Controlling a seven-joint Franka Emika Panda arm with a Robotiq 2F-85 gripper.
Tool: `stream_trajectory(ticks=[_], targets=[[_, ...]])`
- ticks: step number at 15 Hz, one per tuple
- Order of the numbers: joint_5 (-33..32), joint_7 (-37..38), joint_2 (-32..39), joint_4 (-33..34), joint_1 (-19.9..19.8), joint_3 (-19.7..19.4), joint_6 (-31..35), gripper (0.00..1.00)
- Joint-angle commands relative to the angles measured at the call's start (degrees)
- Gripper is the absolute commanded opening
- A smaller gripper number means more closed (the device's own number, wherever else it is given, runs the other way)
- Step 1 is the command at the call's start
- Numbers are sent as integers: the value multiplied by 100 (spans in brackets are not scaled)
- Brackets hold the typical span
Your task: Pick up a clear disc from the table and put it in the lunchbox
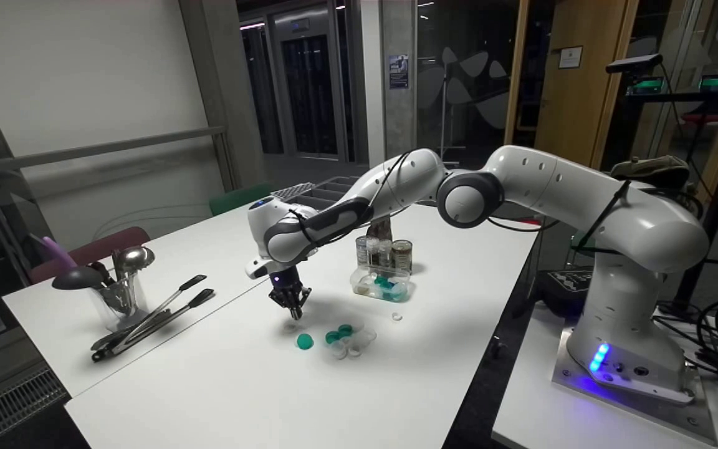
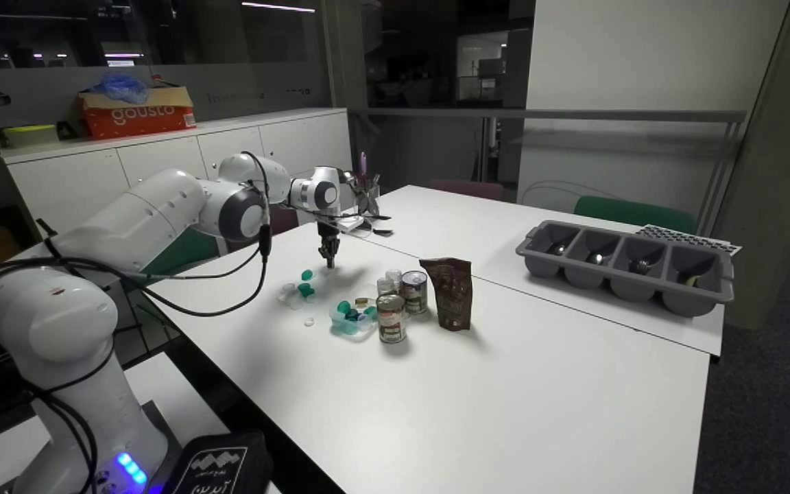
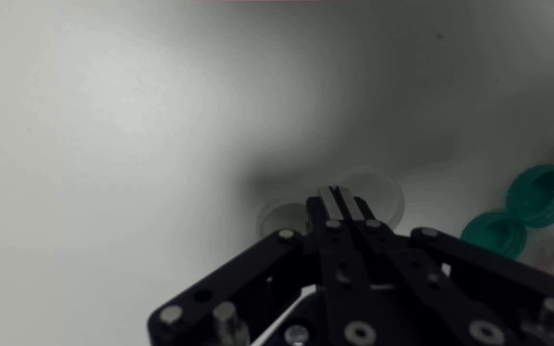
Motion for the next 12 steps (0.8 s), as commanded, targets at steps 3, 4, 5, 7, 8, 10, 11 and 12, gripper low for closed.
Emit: stream_trajectory(ticks=[3,4,5,7,8,10,11,12], targets=[[-61,1449,-1126,-1503,-1,-271,111,1],[-60,1624,-1251,-1682,2,-283,48,1],[-56,1821,-1378,-1891,1,-298,28,1],[-23,2142,-1616,-2321,-45,-294,169,1],[-3,2298,-1725,-2529,-68,-290,251,1],[48,2603,-1905,-2941,-102,-249,576,1],[62,2772,-1998,-3158,-117,-241,786,1],[46,2918,-2088,-3377,-122,-240,1053,1]])
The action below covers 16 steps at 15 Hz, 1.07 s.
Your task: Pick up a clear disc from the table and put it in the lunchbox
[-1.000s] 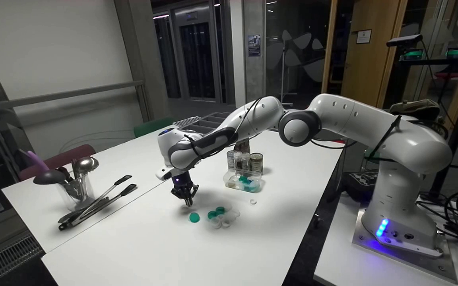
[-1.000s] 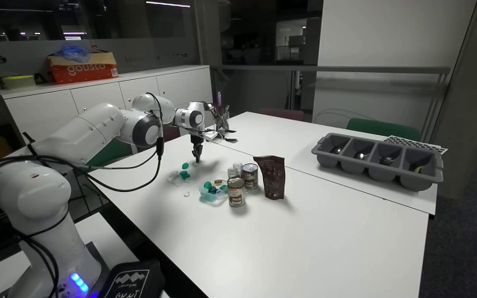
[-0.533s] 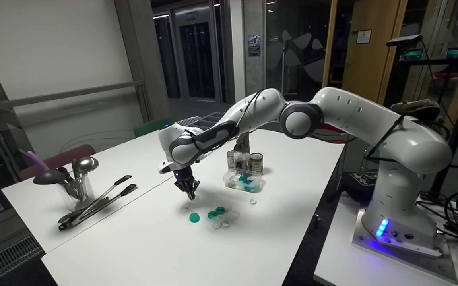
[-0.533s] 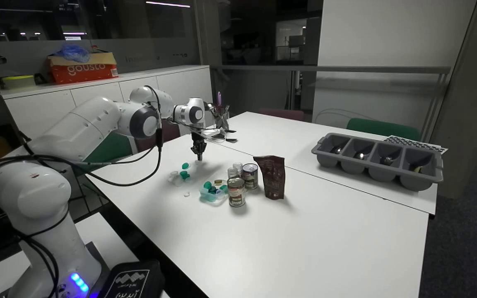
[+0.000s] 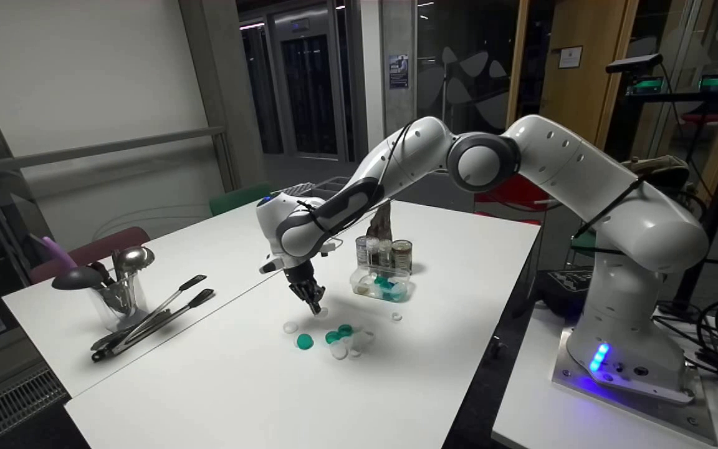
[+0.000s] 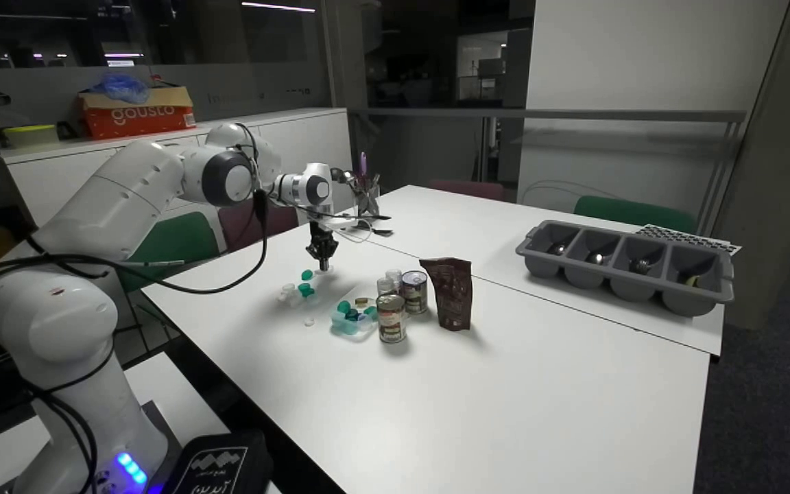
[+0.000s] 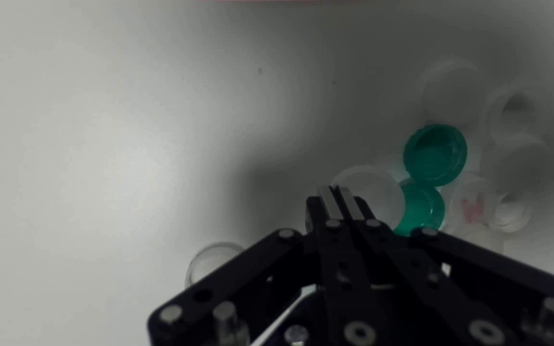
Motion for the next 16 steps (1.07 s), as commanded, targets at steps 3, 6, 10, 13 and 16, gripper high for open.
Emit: stream_trajectory(ticks=[3,6,10,13,16], targets=[[37,905,-879,-1772,-202,112,1626,1],[100,1491,-1098,-2473,-307,167,2742,1],[24,2250,-1433,-3431,-400,171,3953,1],[-59,2747,-1781,-4180,-430,156,4508,1],[-218,3176,-2270,-4948,-378,91,4762,1]])
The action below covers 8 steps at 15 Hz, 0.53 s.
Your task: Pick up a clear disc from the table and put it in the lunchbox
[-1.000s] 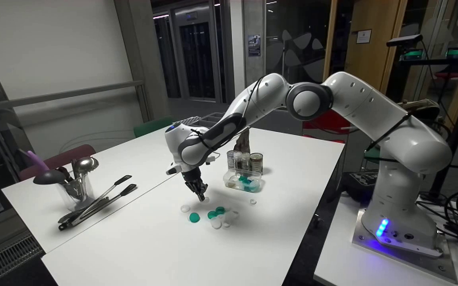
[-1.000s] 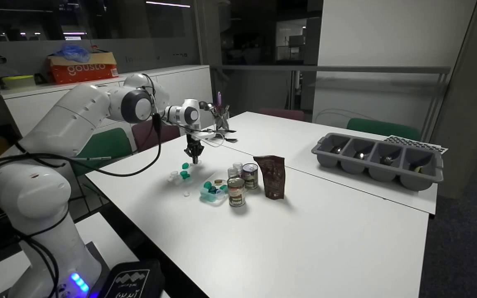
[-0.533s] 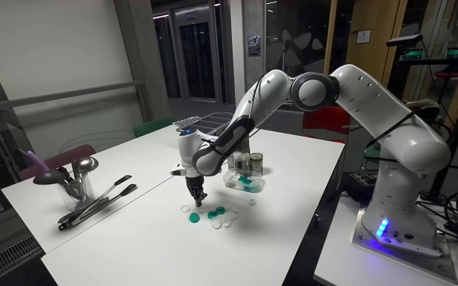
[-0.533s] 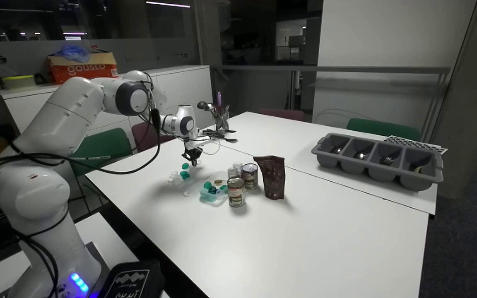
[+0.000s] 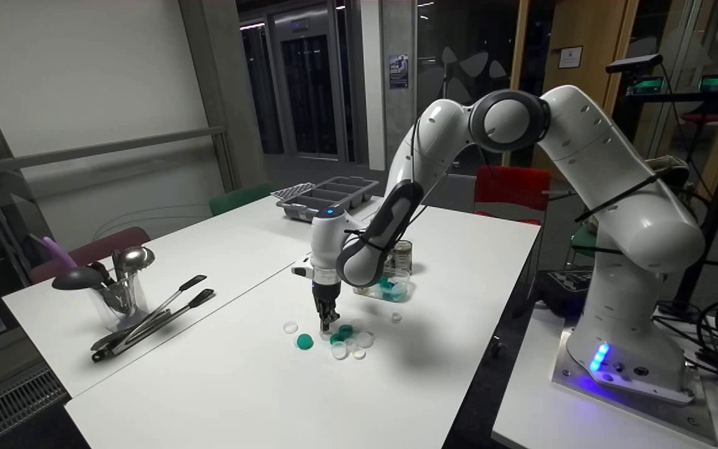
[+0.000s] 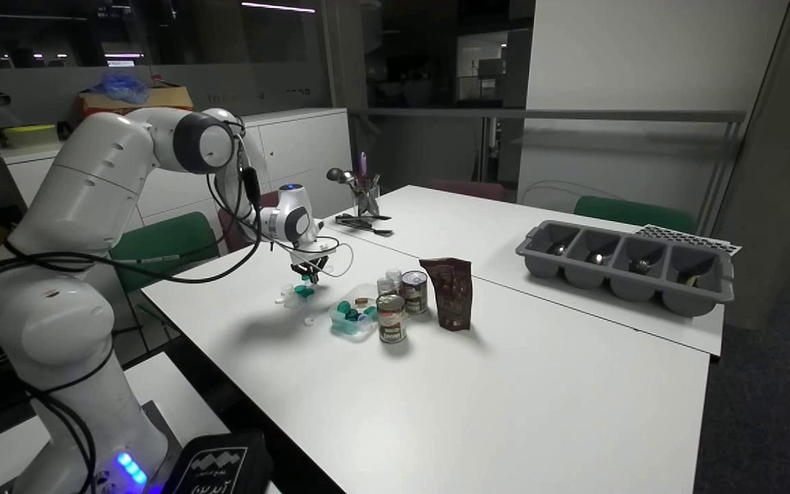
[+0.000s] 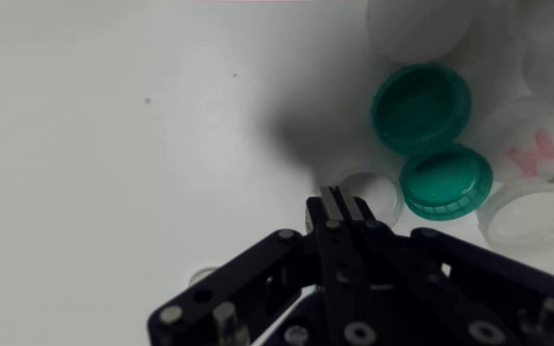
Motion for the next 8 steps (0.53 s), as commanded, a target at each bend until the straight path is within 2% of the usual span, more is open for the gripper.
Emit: stream_trajectory(ticks=[1,5,8], targets=[[-301,582,-1028,-1365,-28,-13,280,1],[-717,1195,-2062,-2317,197,-42,-306,1],[-775,1472,-2869,-2676,300,154,-1359,1]])
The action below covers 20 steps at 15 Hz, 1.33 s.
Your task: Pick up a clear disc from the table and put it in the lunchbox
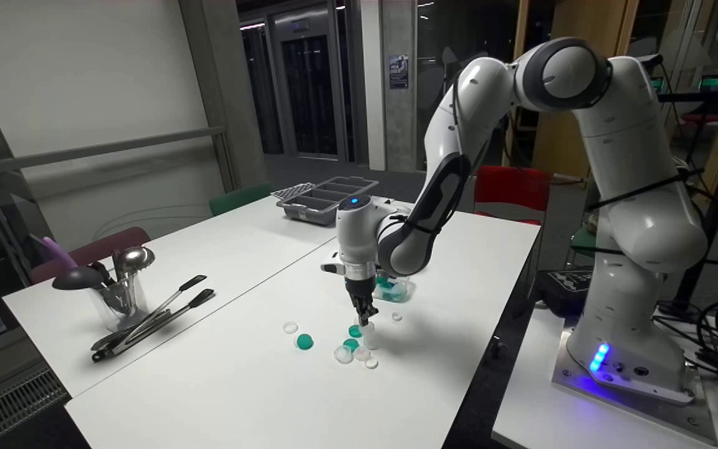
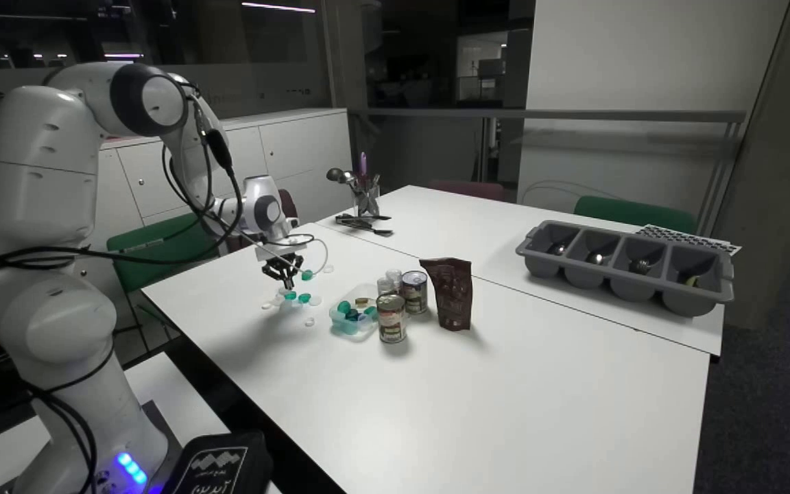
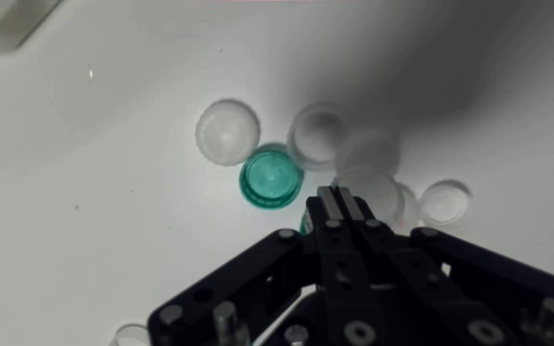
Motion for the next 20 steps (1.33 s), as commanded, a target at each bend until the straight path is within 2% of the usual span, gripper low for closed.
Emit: stream_trajectory(ticks=[1,5,9,14,20], targets=[[-39,287,-1379,-733,90,252,-1232,1],[374,-261,-2485,-756,24,580,-2646,1],[655,-1216,-3136,-574,-68,302,-3093,1],[765,-2473,-2744,-200,-238,-196,-2862,1],[741,-3194,-2125,213,-409,-240,-2897,1]])
